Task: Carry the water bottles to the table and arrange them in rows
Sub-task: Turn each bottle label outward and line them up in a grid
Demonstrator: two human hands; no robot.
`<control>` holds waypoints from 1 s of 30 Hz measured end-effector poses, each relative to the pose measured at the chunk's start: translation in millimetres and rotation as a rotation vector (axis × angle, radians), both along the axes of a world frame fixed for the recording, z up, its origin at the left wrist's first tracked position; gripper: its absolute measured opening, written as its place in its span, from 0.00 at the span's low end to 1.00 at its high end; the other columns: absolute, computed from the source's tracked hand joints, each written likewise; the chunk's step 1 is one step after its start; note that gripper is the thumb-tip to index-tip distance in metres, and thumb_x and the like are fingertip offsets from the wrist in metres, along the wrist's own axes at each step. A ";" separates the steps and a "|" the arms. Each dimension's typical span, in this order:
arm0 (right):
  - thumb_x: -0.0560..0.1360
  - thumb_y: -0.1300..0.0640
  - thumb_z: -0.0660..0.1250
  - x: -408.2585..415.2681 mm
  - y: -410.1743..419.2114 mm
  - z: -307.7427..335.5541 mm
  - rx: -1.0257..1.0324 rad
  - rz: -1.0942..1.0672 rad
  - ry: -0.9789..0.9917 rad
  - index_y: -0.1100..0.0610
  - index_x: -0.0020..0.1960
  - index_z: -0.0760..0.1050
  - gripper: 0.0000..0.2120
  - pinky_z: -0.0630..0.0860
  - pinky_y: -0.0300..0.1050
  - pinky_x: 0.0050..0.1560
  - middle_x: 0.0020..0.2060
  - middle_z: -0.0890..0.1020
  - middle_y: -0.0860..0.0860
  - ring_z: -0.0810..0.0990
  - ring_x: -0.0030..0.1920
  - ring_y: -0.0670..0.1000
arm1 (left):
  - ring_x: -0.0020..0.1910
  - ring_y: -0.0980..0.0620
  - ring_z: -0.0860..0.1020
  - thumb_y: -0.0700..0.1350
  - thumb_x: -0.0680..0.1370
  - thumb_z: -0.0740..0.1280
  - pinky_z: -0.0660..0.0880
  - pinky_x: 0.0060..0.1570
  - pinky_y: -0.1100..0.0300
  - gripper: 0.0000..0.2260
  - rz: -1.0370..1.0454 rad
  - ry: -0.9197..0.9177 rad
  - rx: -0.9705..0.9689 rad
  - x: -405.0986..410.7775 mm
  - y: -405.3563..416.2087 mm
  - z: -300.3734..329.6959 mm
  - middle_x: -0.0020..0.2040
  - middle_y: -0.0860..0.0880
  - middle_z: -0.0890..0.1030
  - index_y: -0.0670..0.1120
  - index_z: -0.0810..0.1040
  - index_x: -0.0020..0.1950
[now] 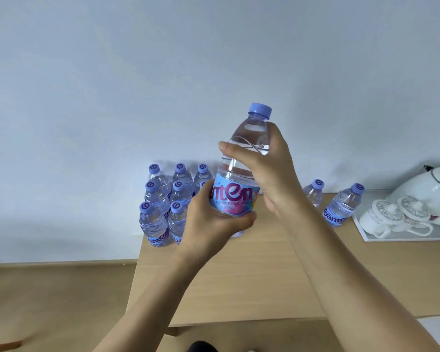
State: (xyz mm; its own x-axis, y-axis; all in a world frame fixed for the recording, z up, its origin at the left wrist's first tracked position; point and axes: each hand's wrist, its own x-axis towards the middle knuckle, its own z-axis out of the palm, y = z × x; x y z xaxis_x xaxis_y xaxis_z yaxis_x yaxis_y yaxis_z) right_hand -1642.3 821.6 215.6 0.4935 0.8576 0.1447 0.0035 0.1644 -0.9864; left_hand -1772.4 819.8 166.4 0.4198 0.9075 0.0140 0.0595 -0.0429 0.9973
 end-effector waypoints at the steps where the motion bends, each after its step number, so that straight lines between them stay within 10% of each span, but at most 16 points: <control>1: 0.65 0.59 0.79 -2.5 0.2 -0.9 0.001 -0.018 0.013 0.55 0.51 0.75 0.18 0.80 0.39 0.41 0.41 0.83 0.46 0.84 0.41 0.46 | 0.36 0.56 0.82 0.39 0.60 0.80 0.78 0.34 0.67 0.21 0.005 0.010 0.013 0.4 -1.3 -0.9 0.41 0.51 0.84 0.46 0.79 0.50; 18: 0.55 0.60 0.72 14.4 -9.8 12.2 0.159 0.348 0.280 0.56 0.50 0.76 0.22 0.81 0.52 0.45 0.41 0.83 0.53 0.84 0.42 0.58 | 0.38 0.46 0.79 0.38 0.60 0.79 0.79 0.38 0.55 0.24 -0.396 -0.191 -0.130 -10.8 5.9 6.4 0.42 0.41 0.81 0.43 0.76 0.54; 24: 0.66 0.63 0.73 13.2 -12.9 12.9 0.104 0.304 0.117 0.56 0.56 0.74 0.20 0.82 0.49 0.47 0.48 0.84 0.52 0.85 0.50 0.57 | 0.39 0.50 0.82 0.41 0.61 0.80 0.78 0.37 0.59 0.22 -0.234 -0.121 -0.032 -10.7 0.3 3.5 0.42 0.44 0.84 0.43 0.77 0.52; 30: 0.66 0.61 0.76 -5.8 -13.1 6.7 0.113 0.037 0.083 0.60 0.52 0.73 0.17 0.80 0.44 0.39 0.39 0.81 0.50 0.83 0.38 0.50 | 0.37 0.56 0.81 0.41 0.60 0.81 0.77 0.33 0.66 0.26 -0.035 0.029 0.154 -6.8 -5.4 -2.2 0.41 0.54 0.83 0.52 0.76 0.53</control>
State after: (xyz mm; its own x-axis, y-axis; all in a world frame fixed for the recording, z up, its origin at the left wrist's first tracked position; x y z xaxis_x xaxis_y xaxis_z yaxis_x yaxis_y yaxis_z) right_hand -1648.1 808.5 222.3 0.4758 0.8562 0.2012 -0.0854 0.2727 -0.9583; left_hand -1779.2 814.5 164.2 0.4538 0.8802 0.1391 0.0843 -0.1978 0.9766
